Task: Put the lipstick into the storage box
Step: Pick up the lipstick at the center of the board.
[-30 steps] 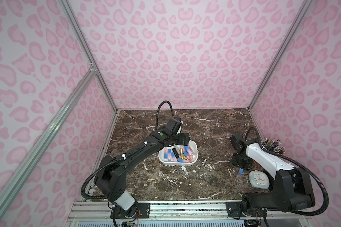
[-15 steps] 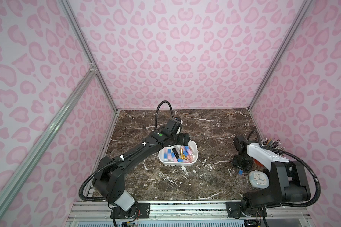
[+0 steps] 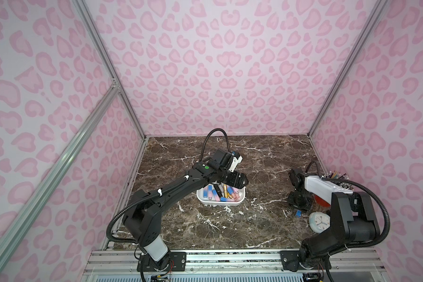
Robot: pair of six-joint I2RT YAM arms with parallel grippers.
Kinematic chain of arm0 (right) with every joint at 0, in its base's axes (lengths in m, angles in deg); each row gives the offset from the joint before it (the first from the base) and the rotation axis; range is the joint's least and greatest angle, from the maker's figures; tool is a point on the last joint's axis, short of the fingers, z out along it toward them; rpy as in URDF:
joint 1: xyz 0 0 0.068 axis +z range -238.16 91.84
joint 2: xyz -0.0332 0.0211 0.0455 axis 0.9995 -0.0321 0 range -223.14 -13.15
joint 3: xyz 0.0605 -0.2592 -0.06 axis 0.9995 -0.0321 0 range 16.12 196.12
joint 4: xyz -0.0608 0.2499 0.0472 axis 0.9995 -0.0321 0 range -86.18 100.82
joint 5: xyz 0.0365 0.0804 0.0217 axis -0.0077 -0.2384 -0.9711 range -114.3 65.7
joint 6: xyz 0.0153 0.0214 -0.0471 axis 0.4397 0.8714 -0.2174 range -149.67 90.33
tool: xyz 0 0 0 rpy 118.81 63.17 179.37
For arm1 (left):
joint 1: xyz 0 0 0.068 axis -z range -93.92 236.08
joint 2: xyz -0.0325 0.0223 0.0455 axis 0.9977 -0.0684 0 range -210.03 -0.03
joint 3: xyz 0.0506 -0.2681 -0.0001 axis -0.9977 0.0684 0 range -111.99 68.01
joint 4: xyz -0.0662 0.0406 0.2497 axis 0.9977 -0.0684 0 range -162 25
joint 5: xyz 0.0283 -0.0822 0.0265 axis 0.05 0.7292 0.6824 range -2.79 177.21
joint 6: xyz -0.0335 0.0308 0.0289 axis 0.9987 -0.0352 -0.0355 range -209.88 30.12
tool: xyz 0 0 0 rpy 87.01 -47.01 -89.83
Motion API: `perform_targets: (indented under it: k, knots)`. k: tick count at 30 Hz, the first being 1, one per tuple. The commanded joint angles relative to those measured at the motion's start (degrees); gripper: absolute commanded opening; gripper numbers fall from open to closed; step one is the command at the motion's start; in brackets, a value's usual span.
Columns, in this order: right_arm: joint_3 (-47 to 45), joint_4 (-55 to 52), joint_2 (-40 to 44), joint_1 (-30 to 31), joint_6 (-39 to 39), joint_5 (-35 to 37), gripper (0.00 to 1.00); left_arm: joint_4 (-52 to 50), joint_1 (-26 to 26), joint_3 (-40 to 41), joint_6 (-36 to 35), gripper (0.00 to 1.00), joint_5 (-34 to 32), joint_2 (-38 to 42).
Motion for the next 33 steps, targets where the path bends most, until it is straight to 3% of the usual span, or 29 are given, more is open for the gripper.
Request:
perform_targets:
  k: [1,19,33]
  knots:
    - [0.3,3.5,-1.6,0.0,0.0,-1.2,0.41,-0.7,0.3,-2.7,-3.5,0.91,8.2,-1.7]
    - [4.7,2.4,-5.3,3.6,0.9,-1.5,0.21,-5.4,1.4,-5.4,-7.0,0.91,4.0,-3.2]
    - [9.7,-0.9,-4.6,6.4,0.9,-1.7,0.19,-6.7,1.2,-5.7,-8.4,0.91,-4.7,-2.3]
